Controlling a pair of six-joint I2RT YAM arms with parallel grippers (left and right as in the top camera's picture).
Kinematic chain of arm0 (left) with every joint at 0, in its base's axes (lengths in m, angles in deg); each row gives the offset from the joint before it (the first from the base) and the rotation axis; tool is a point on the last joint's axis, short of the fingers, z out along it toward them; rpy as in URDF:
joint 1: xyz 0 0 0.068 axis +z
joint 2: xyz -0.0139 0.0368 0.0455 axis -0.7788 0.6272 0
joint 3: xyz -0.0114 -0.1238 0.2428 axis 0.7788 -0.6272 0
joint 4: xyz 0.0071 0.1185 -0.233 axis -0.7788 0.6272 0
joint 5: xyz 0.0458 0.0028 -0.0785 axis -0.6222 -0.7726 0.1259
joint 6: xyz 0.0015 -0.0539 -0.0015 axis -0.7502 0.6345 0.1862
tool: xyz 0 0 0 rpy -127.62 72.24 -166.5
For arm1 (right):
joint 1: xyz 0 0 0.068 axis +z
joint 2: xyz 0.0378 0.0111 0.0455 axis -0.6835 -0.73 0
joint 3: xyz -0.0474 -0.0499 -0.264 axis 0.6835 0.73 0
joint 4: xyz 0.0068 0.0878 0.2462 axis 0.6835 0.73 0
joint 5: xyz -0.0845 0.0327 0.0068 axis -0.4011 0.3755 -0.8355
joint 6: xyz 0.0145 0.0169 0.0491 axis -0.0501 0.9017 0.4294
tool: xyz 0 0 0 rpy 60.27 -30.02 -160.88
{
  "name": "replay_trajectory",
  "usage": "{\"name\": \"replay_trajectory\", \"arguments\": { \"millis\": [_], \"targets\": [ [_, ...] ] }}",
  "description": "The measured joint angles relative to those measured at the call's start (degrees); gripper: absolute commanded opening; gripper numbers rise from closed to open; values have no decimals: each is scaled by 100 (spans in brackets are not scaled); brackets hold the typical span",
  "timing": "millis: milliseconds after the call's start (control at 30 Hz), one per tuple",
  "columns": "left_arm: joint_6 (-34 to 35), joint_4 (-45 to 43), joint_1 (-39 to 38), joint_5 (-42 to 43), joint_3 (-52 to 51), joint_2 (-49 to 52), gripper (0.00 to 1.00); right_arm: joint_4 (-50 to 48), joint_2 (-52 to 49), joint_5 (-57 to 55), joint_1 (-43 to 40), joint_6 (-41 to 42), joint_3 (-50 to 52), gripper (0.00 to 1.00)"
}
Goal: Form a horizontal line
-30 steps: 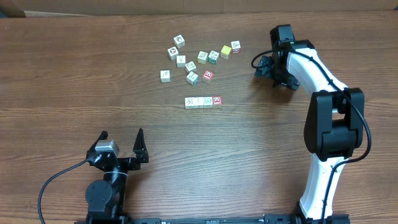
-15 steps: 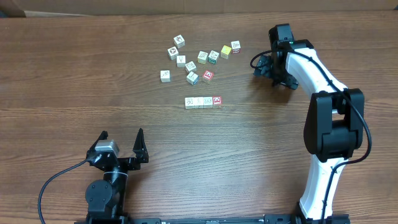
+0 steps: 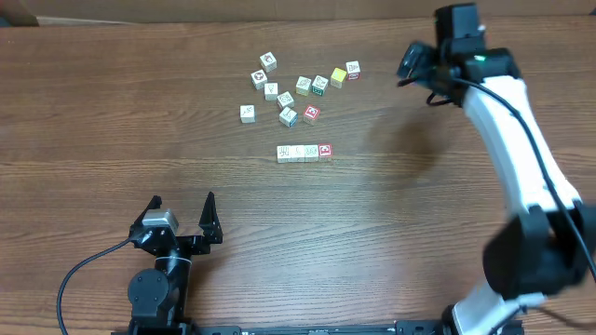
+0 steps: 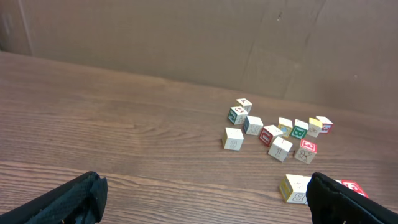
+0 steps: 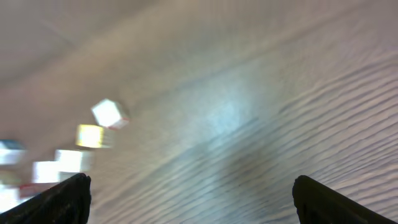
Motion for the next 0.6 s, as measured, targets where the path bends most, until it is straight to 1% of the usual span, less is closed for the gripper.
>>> {"name": "replay_trajectory", "arguments": {
  "millis": [200,600],
  "targets": [
    [0,0,0,0,0,0,100,4,1025,0,0,2,2,100],
    [-2,0,0,0,0,0,100,9,2328,0,0,0,2,100]
  ]
}}
